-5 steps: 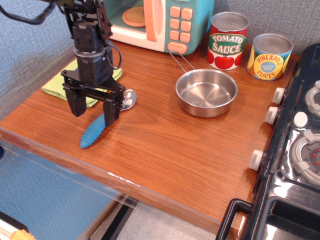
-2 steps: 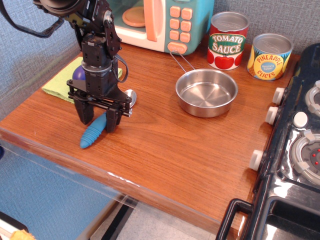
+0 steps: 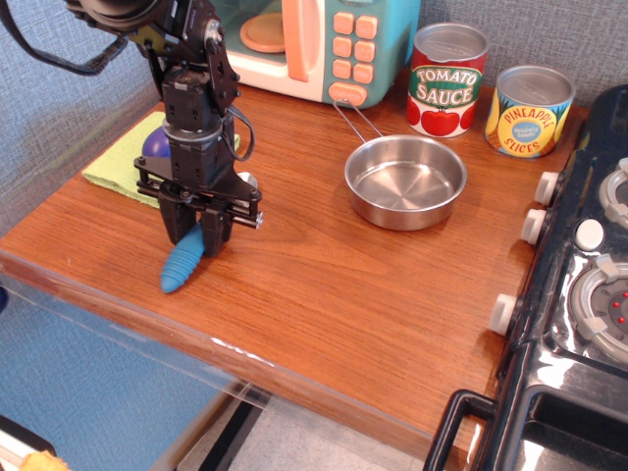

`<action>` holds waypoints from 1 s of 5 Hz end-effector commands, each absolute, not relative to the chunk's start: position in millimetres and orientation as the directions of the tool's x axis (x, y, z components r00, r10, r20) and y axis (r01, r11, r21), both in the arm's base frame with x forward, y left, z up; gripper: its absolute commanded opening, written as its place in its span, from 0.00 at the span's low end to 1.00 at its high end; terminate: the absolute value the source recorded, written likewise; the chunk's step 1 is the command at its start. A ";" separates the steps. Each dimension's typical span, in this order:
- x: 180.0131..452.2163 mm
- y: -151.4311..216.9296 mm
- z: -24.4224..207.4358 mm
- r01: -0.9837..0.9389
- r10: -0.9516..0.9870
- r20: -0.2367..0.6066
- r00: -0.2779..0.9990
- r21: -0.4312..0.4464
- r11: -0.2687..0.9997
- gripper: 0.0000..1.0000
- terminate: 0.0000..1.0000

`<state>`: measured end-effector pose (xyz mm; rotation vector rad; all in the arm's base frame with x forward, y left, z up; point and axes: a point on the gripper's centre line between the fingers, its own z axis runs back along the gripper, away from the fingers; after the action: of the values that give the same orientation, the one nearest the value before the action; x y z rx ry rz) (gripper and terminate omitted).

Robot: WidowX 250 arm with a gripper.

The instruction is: Put the spoon on the bottom right corner of the table.

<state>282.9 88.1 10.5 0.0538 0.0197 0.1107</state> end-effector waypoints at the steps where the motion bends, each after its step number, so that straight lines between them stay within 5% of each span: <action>1: 310.3 77.1 98.6 -0.114 0.115 0.128 0.985 -0.012 0.993 0.00 0.00; 2: 307.2 36.6 97.8 0.035 -0.026 0.087 0.996 -0.099 0.994 0.00 0.00; 5: 261.0 -55.8 53.2 0.222 -0.221 0.076 0.972 -0.005 0.975 0.00 0.00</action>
<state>260.1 -59.3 44.1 -0.0122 -0.0358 -0.2187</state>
